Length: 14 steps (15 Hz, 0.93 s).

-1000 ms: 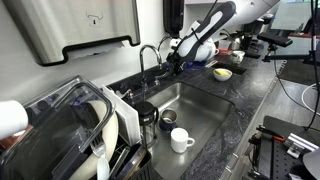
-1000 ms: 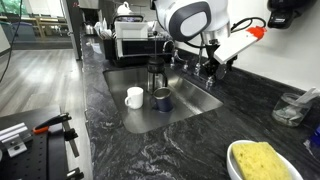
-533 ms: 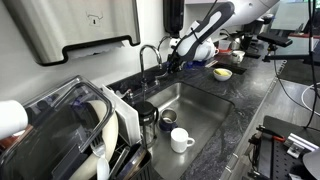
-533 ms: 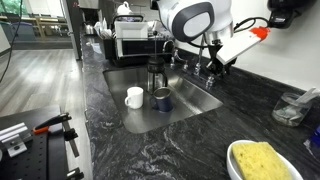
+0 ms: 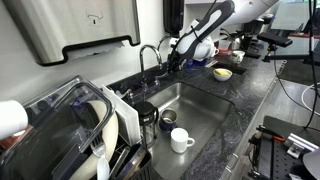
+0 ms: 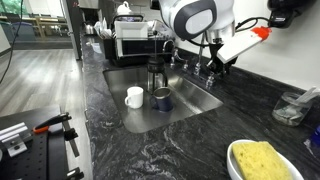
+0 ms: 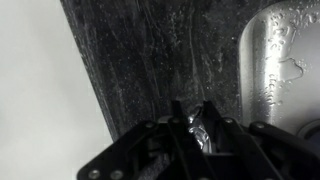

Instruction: Turn on the faucet of the sink.

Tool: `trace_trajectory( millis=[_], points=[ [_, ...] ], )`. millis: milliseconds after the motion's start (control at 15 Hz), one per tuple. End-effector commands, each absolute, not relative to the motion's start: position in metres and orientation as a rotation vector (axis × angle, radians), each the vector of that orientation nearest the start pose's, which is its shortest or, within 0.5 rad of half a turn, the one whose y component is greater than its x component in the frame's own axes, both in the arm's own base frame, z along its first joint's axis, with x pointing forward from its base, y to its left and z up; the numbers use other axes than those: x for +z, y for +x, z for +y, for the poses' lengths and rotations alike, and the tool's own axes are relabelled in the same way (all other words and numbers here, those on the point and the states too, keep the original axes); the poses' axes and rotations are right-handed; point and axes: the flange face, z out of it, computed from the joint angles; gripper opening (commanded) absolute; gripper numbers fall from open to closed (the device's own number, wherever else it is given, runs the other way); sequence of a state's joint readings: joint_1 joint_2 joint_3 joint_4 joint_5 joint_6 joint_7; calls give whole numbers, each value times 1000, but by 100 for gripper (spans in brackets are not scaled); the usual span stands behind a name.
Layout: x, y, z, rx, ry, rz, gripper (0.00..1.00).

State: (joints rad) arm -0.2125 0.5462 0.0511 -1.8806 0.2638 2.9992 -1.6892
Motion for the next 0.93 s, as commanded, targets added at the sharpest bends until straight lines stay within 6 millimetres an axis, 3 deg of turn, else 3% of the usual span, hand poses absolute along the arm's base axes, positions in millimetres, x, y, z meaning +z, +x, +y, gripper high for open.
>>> trace_trajectory(
  millis=[0, 867],
  points=[
    [288, 659, -127, -749, -2730, -1996, 6],
    [295, 631, -102, -684, -2681, -2014, 6]
  ],
)
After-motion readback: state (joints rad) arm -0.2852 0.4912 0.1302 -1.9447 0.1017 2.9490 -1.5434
